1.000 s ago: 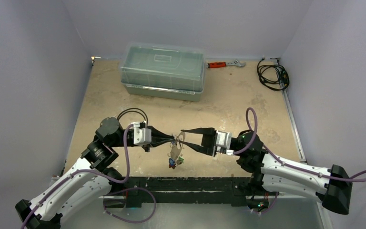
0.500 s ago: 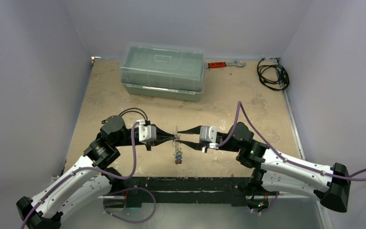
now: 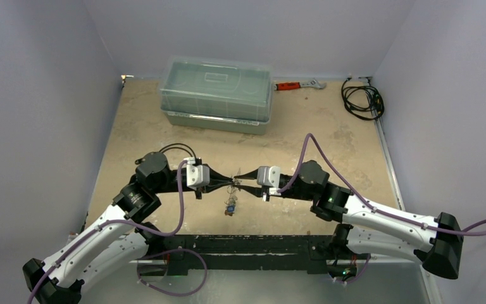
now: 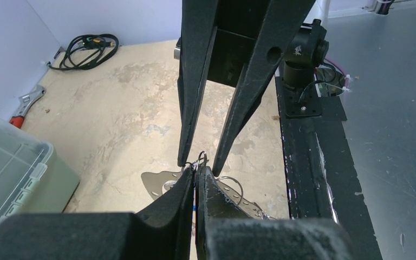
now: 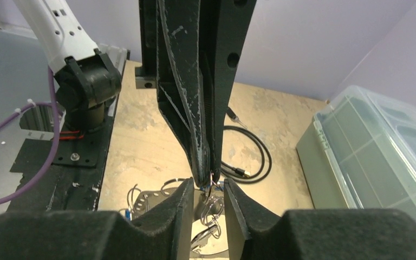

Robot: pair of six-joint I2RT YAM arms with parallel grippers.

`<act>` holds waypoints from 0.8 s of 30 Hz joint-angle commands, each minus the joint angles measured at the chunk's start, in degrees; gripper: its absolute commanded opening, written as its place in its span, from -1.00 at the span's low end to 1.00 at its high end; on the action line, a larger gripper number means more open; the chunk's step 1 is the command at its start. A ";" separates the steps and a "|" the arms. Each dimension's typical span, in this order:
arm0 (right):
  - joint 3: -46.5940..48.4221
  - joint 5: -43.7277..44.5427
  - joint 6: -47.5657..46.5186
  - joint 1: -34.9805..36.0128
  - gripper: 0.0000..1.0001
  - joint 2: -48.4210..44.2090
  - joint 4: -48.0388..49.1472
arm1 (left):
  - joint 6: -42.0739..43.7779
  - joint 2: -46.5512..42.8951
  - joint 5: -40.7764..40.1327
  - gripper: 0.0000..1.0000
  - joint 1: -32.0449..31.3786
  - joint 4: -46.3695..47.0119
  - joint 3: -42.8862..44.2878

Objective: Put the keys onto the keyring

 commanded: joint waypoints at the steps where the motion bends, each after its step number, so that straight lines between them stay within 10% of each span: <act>1: 2.65 2.28 -0.55 0.00 -0.47 0.54 1.40 | 0.14 -0.48 0.63 -1.00 0.05 2.85 2.78; 10: 2.35 3.16 -0.55 0.00 -1.00 0.78 1.41 | -0.06 -0.57 0.79 -1.00 0.07 3.11 2.67; 16: 1.79 5.79 -1.32 0.00 -1.00 0.10 2.68 | -0.66 -1.15 1.26 -1.00 0.11 4.92 1.77; 17: 1.18 6.28 -1.34 0.00 -1.00 -0.37 3.86 | -0.96 -1.37 0.93 -0.89 0.11 5.42 1.58; 21: -1.32 6.40 -0.76 0.00 -1.00 -2.50 9.13 | -2.68 -4.28 -0.07 0.53 0.15 8.85 -0.30; 24: -4.28 5.69 1.21 0.00 -1.00 -4.38 15.48 | -2.63 -6.91 0.29 0.68 0.13 10.42 -1.48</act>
